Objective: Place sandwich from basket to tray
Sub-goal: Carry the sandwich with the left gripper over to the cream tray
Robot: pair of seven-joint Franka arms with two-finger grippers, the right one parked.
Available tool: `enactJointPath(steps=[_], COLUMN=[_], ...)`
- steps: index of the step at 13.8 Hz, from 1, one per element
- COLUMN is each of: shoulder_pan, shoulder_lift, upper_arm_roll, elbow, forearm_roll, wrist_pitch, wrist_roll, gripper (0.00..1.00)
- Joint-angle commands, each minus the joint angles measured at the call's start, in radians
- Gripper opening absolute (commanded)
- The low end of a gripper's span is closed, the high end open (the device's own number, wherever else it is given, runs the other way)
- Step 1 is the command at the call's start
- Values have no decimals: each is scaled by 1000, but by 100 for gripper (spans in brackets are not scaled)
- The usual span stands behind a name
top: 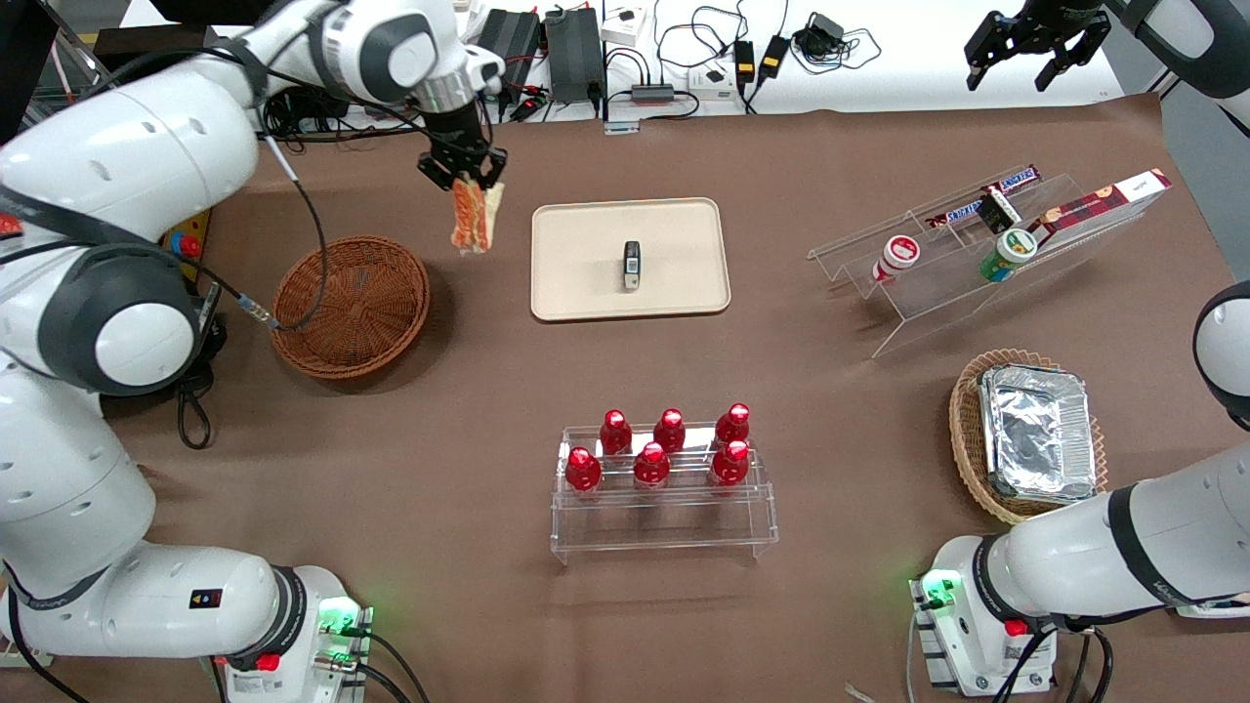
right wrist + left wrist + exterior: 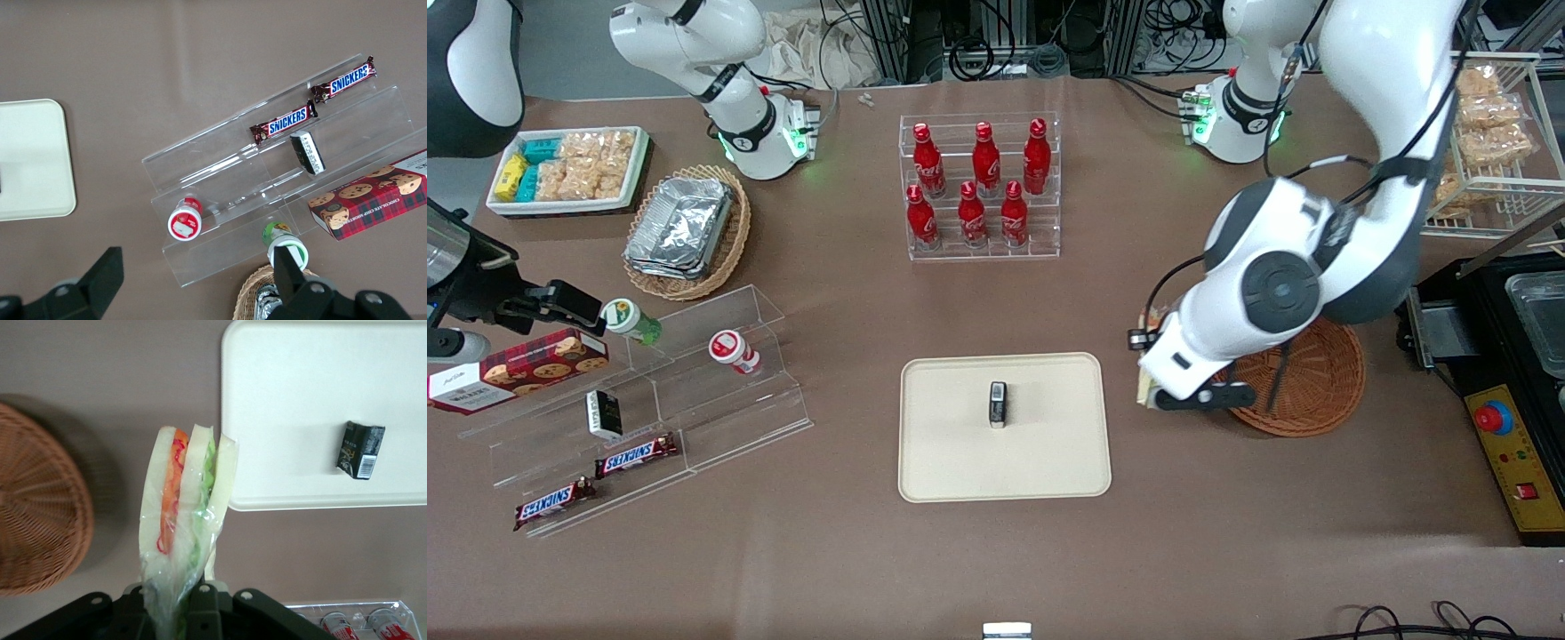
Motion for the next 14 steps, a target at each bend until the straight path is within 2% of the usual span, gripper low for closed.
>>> enactJointPath(steps=[1, 3, 6, 8, 14], shoulder_pan=[-26, -70, -87, -98, -131], shoulder_lift=[43, 74, 82, 82, 103], upper_arm_roll=[-1, 1, 2, 7, 5], elbow=[31, 41, 41, 4, 71], forearm_roll=[21, 34, 47, 99, 130], wrist_pitch=[35, 44, 204, 218, 242], wrist_roll=[18, -4, -66, -85, -194], gripper=[0, 0, 0, 0, 0])
